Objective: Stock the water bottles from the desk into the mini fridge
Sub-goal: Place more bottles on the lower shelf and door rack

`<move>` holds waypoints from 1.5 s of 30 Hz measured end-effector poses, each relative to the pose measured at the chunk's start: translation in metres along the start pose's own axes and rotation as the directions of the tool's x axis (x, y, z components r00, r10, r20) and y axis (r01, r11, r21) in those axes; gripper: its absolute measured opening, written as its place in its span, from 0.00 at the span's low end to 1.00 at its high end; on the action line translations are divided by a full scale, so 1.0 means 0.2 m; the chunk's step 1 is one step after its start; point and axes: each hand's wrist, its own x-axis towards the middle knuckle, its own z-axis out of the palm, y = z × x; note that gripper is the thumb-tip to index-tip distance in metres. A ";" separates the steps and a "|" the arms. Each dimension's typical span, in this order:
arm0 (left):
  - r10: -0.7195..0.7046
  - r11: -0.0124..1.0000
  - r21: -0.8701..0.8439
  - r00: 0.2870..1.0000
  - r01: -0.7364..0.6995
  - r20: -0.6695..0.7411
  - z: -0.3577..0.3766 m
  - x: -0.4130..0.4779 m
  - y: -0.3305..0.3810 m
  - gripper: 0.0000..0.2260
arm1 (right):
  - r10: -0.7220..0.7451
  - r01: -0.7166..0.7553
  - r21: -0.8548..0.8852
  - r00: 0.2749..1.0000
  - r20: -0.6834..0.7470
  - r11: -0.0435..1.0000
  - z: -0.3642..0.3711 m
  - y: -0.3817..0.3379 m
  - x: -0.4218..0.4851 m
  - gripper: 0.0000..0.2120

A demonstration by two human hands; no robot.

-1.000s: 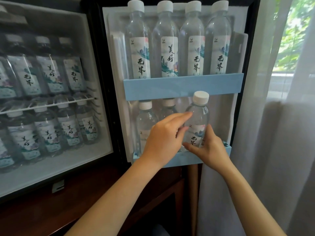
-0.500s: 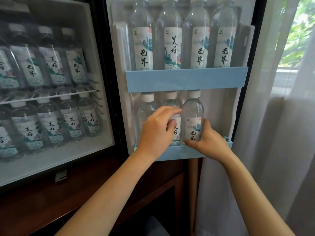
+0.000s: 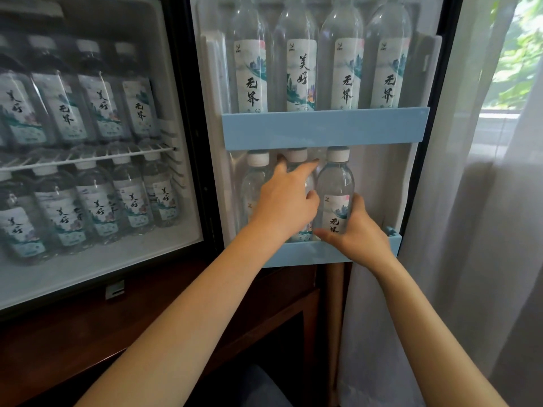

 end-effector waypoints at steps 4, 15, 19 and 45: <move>-0.049 0.996 0.083 0.996 0.043 0.079 0.02 0.02 -0.01 0.24 | -0.010 0.010 0.006 1.000 -0.029 1.000 0.00 0.00 0.00 0.39; 0.054 0.998 0.012 0.996 -0.055 0.070 -0.05 0.00 -0.05 0.22 | -0.033 0.033 0.000 0.999 -0.042 0.999 -0.01 0.01 -0.02 0.41; 0.055 0.998 0.008 0.987 -0.057 0.154 -0.06 0.00 -0.06 0.25 | -0.036 0.043 0.187 0.999 -0.040 0.981 -0.01 -0.02 -0.03 0.47; -0.252 0.958 -0.236 0.866 0.161 -0.433 -0.58 -0.53 -0.92 0.17 | -0.625 0.740 0.195 0.656 -0.423 0.644 0.74 -0.93 -0.25 0.07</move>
